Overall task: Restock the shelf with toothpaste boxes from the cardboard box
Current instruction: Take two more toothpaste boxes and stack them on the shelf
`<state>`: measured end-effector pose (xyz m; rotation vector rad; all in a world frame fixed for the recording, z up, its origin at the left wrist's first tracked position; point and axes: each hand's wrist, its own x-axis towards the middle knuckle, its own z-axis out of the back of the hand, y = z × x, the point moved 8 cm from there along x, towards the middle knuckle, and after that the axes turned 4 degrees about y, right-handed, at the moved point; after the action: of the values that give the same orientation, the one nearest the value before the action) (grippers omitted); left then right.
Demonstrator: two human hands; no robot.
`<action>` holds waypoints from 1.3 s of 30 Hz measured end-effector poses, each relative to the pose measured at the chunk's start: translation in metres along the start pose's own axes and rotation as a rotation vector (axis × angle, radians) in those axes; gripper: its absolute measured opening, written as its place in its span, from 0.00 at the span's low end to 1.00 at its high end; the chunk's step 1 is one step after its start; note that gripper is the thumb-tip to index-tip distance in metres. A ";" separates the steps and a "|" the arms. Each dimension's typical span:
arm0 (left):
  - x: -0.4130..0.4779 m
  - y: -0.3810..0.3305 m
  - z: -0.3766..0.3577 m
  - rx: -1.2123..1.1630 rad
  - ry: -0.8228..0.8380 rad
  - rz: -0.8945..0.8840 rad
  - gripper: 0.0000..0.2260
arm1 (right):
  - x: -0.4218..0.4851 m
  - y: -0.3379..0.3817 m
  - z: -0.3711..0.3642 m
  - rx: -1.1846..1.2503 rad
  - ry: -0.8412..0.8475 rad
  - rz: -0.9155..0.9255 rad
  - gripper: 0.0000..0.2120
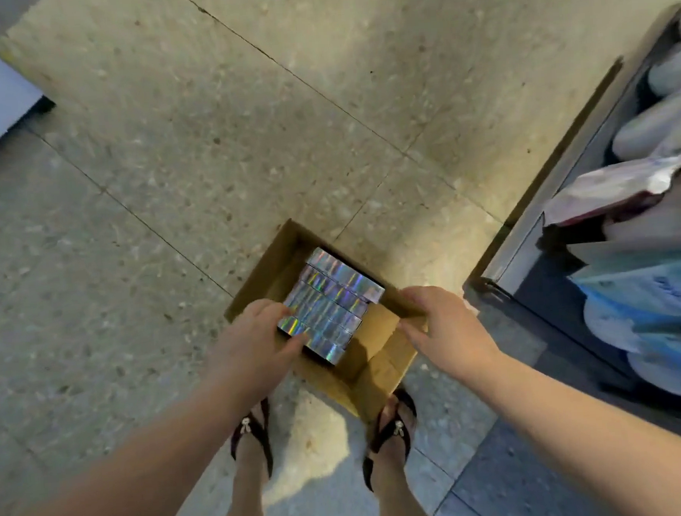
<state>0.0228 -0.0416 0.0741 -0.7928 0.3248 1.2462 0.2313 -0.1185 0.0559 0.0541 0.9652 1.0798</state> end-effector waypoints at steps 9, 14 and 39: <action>0.110 0.083 -0.089 0.074 0.160 -0.130 0.21 | 0.113 -0.049 -0.106 0.123 -0.076 -0.111 0.23; 0.158 0.113 -0.127 0.116 0.217 -0.179 0.24 | 0.161 -0.072 -0.154 0.081 -0.083 -0.087 0.23; 0.276 0.099 -0.165 0.284 0.094 -0.352 0.29 | 0.142 -0.133 -0.168 0.160 -0.309 -0.197 0.24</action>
<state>0.0501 0.0522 -0.2474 -0.6309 0.4091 0.8132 0.2286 -0.1453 -0.1996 0.2453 0.7577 0.7839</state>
